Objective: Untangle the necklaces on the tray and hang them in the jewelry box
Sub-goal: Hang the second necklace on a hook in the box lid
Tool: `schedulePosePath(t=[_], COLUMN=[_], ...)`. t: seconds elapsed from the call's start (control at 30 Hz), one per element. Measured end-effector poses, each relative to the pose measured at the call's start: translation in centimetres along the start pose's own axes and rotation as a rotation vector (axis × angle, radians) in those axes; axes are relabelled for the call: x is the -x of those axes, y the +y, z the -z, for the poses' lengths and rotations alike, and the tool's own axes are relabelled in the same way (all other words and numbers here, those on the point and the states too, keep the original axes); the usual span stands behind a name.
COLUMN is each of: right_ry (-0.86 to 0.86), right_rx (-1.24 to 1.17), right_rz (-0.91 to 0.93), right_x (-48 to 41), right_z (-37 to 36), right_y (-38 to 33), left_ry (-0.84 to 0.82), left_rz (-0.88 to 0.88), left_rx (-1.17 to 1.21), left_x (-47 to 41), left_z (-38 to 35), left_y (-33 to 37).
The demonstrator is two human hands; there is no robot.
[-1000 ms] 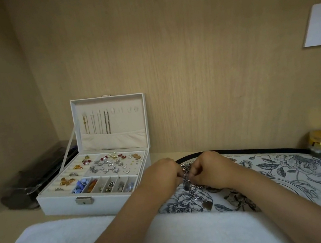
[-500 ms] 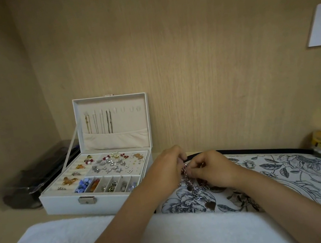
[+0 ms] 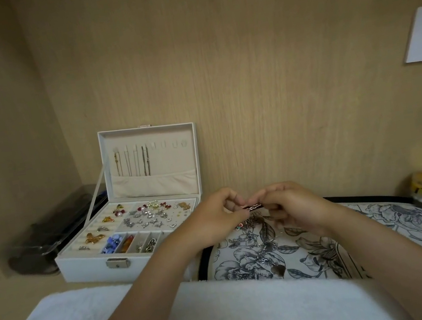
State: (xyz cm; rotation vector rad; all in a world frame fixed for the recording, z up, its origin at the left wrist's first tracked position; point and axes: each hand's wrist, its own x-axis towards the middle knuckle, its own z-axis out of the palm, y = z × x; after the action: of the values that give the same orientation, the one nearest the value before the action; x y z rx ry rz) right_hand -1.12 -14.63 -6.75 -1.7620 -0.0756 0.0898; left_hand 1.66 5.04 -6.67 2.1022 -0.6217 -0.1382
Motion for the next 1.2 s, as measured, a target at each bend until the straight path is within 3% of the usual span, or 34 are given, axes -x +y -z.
schedulePosePath(t=[0.13,0.23,0.4,0.53,0.6,0.7,0.77,0.9,1.03,1.2], right_ry=[0.002,0.122,0.237,0.219,0.188,0.142,0.096,-0.176,-0.205,-0.074], right_rx=[0.287,0.296,0.299,0.520,0.698,0.898,0.735,0.104,0.069,-0.011], right_rz=[0.060,0.096,0.121,0.075,0.015,0.002,0.098,0.255,0.222,0.141], right_x=[0.5,0.4,-0.2,-0.4,-0.5,-0.3,0.0,0.9,1.4,0.9], right_z=[1.3,1.6,1.9,2.1,2.2,1.6,0.3,-1.7,-1.6,0.3], right_y=[-0.5,-0.1,0.6,1.3,1.8,1.5,0.5,-2.4,-2.9,-2.2], left_ry=[-0.146,-0.160,-0.054,0.022,0.033,-0.025,-0.101,-0.248,-0.330,-0.299], left_rz=[0.127,0.154,0.099,-0.008,-0.040,-0.049,-0.055,-0.068,-0.029,0.014], left_rx=[-0.071,-0.037,0.607,1.063,1.094,0.922,0.824,0.606,0.564,0.777], left_x=[0.7,1.2,1.4,1.4,1.4,1.2,1.1,1.1,1.4,1.7], left_z=[2.0,3.4,5.4,6.2,6.2,5.3,4.2,2.8,3.5,5.5], left_y=[0.6,1.3,1.6,1.4,1.4,1.4,1.6,1.8,1.7,0.8])
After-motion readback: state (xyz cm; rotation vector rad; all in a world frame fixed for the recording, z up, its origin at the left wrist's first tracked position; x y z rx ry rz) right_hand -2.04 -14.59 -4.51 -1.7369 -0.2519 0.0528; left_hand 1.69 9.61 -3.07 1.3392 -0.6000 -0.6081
